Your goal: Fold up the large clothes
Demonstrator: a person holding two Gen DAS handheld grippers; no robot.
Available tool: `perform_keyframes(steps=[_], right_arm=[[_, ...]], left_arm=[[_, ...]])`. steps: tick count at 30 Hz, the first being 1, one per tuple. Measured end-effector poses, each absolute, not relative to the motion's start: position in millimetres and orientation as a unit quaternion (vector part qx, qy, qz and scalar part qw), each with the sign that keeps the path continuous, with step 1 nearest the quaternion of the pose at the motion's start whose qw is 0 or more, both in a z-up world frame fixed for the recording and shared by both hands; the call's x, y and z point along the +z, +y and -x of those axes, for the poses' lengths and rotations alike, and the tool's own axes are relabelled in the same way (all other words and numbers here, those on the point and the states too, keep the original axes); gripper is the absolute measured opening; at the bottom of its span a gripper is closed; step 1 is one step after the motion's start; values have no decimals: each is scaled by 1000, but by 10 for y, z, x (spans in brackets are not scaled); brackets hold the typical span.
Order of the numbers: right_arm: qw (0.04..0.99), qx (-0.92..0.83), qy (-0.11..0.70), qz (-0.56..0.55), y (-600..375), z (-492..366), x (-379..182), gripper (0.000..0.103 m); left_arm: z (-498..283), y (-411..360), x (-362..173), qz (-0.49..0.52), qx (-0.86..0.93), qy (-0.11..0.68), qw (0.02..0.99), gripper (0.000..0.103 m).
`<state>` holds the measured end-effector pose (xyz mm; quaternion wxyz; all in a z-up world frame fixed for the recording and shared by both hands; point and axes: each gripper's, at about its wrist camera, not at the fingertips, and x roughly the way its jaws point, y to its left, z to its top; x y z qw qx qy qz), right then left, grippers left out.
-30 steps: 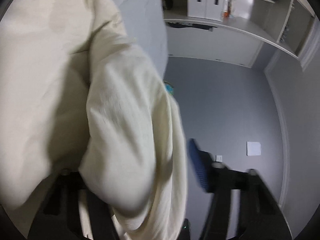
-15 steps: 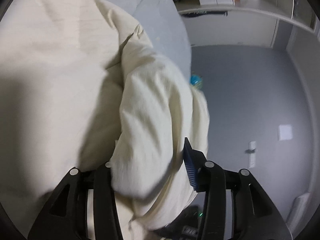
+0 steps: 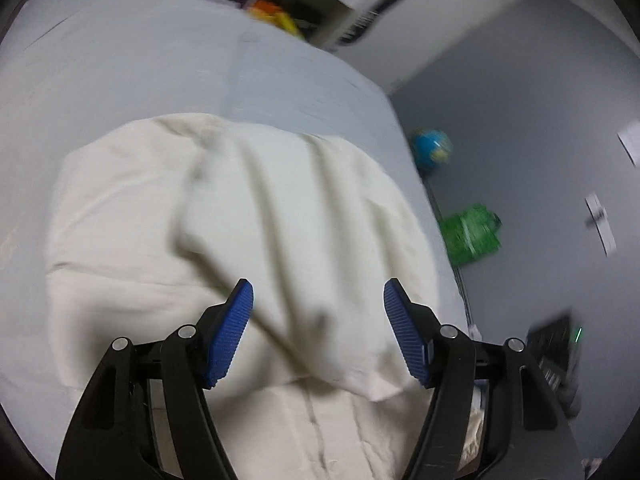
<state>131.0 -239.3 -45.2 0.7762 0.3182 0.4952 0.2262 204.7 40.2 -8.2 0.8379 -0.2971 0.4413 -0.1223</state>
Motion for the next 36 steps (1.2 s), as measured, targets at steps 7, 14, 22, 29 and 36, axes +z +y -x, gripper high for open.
perform_keyframes(steps=[7, 14, 22, 29, 36], right_arm=[[857, 182, 454, -160, -2163, -1843, -229, 54], [853, 134, 500, -72, -2092, -2196, -878, 0], [837, 132, 517, -122, -2314, -2263, -1207, 0], [880, 180, 422, -118, -2243, -2039, -625, 3], [874, 300, 380, -42, -1577, -1753, -385, 73]], left_arm=[[-2349, 73, -471, 275, -110, 486, 822, 64], [-2287, 369, -773, 291, -81, 515, 802, 20], [-2128, 477, -957, 347, -86, 521, 775, 20], [-2010, 470, -697, 340, -120, 484, 797, 35], [-2030, 414, -584, 320, -118, 483, 806, 36]])
